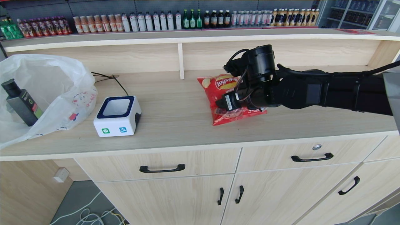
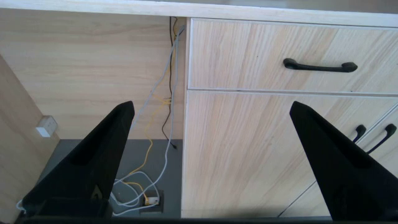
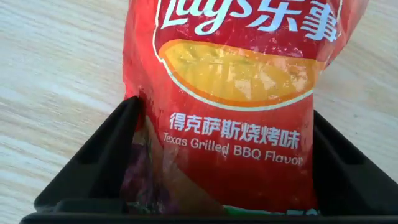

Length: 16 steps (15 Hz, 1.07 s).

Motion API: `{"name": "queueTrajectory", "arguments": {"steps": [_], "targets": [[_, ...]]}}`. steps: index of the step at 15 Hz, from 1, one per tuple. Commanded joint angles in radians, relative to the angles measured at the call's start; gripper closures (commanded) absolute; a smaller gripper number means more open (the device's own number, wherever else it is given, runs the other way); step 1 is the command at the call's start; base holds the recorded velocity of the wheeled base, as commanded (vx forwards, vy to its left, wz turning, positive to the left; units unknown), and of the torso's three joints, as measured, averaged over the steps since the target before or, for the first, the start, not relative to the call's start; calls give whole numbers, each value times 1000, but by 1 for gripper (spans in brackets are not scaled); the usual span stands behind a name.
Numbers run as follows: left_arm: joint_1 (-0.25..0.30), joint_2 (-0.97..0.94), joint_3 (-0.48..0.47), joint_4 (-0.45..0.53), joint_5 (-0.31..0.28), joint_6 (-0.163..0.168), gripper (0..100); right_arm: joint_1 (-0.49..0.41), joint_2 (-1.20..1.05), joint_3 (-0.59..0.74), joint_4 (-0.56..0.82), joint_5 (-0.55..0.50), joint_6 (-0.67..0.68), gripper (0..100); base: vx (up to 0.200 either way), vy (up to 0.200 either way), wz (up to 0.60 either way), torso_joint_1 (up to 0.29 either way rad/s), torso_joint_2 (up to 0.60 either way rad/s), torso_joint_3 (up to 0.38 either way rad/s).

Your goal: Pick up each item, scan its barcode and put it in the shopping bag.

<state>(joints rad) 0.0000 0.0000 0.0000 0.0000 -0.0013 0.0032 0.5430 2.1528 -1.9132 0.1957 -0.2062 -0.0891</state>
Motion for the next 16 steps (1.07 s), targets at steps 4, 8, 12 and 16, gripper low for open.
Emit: {"name": "queueTrajectory", "arguments": {"steps": [4, 8, 12, 16], "targets": [[0, 0, 0, 0, 1, 0, 0, 0, -16, 8, 1, 2, 3, 100, 0, 0, 0, 0, 0, 0], [0, 0, 0, 0, 0, 0, 0, 0, -53, 14, -2, 13, 6, 100, 0, 0, 0, 0, 0, 0], [0, 0, 0, 0, 0, 0, 0, 2, -110, 17, -9, 24, 9, 100, 0, 0, 0, 0, 0, 0], [0, 0, 0, 0, 0, 0, 0, 49, -189, 25, -10, 21, 9, 100, 0, 0, 0, 0, 0, 0]]}}
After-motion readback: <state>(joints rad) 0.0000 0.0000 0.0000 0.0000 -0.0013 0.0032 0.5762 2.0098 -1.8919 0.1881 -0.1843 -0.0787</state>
